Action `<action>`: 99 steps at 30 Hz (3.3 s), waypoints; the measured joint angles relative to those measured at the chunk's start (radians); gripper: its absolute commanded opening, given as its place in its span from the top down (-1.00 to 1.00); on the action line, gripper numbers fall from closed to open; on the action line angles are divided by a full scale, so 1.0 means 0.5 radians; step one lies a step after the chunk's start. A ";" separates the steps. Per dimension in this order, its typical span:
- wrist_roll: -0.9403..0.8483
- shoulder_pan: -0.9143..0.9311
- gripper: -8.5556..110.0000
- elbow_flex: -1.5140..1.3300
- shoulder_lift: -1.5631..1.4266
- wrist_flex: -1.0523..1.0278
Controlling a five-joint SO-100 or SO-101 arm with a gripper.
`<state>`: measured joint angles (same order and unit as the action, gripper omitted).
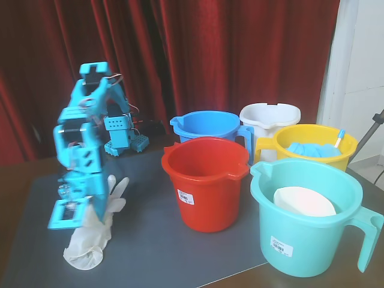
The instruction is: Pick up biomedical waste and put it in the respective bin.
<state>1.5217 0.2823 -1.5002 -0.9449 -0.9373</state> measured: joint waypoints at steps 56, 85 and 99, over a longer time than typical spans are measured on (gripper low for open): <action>1.605 -1.083 0.87 2.132 -0.337 -0.871; 1.709 -1.279 0.87 2.537 0.037 -1.129; 1.516 -1.276 0.87 2.537 0.037 -1.289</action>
<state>2.2795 -0.3559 -0.2316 -0.9265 -1.5815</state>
